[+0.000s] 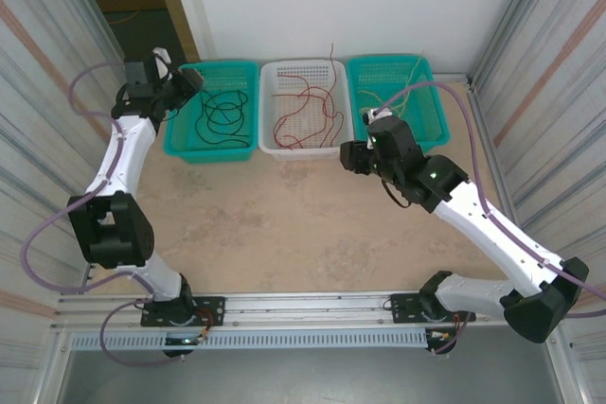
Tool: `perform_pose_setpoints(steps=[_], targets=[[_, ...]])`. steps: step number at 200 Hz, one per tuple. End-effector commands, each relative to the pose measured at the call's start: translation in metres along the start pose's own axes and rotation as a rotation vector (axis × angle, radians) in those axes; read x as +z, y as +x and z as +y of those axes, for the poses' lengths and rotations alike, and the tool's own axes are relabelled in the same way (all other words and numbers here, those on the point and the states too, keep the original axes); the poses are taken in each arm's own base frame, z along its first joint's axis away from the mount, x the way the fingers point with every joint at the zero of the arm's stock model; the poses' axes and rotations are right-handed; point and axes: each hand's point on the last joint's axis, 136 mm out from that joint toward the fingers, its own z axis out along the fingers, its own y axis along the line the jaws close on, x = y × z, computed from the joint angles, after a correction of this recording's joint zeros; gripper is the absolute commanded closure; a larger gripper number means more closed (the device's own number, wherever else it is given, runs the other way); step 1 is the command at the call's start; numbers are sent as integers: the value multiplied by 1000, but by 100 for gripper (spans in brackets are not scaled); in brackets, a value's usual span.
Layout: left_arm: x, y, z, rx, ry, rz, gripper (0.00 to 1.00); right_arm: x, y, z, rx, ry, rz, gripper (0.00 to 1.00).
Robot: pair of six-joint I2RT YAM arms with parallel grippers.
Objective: Untangle the cables
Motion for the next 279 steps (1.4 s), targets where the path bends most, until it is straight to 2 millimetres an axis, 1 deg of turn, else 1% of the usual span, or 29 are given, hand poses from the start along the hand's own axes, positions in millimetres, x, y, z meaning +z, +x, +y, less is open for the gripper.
perform_pose_setpoints(steps=[1,14,25,42,57,66,84,96,106,108,109,113,116,120,128,141,149,155,159,166,171,181,196,207,218,233,251,263,279], targets=[[4,17,17,-46,-23,31,56,-2,-6,1,20,-17,-9,45],[0,29,22,-55,-22,43,49,-2,-9,3,22,-27,-13,45],[-11,35,23,-50,-26,43,43,-4,-11,6,26,-37,-17,45],[-32,45,21,-19,-30,49,38,-6,-14,8,36,-51,-24,45],[-57,52,18,23,-34,41,35,-13,-18,10,48,-69,-42,44],[-75,54,14,55,-37,20,33,-16,-20,10,55,-77,-54,44],[-111,53,11,125,-68,-41,27,-26,-25,8,81,-89,-102,41],[-134,52,9,178,-93,-85,24,-35,-30,6,106,-102,-149,39],[-152,51,10,210,-110,-128,19,-44,-34,3,129,-113,-197,37],[-155,51,10,216,-114,-138,18,-43,-34,3,134,-111,-203,37],[-157,52,11,219,-117,-142,17,-48,-36,2,138,-117,-218,37],[-162,52,12,228,-123,-160,15,-54,-39,0,150,-122,-246,37],[-167,52,14,235,-134,-176,14,-57,-40,-1,159,-126,-267,35],[-171,53,17,244,-146,-194,12,-60,-42,-2,169,-135,-288,26],[-177,54,26,262,-185,-223,9,-66,-43,-4,178,-153,-332,21],[-177,57,48,288,-269,-254,2,-70,-44,-4,193,-189,-392,15],[-173,56,64,296,-331,-285,1,-69,-44,-9,243,-186,-428,12],[-170,55,78,280,-380,-309,1,-63,-41,-15,269,-170,-442,6],[-166,59,92,251,-424,-315,1,-59,-39,-18,280,-158,-451,0],[-159,63,113,207,-488,-332,1,-49,-34,-25,282,-123,-448,1],[-153,68,125,193,-520,-332,1,-40,-25,-32,279,-80,-429,1],[-137,80,144,222,-543,-316,1,-24,-10,-52,257,44,-399,1],[-117,88,160,356,-558,-297,1,-4,12,-87,193,238,-317,1],[-111,91,182,409,-645,-301,1,8,28,-112,187,350,-244,1],[-106,95,200,441,-703,-295,1,13,43,-140,235,450,-225,1],[-96,97,210,454,-686,-273,1,14,63,-179,325,552,-256,1],[-84,98,208,497,-616,-296,1,7,87,-223,439,662,-308,1],[-73,100,205,539,-570,-302,1,-1,96,-244,455,757,-343,1],[-57,101,199,586,-508,-288,1,-11,100,-266,430,897,-372,1]])
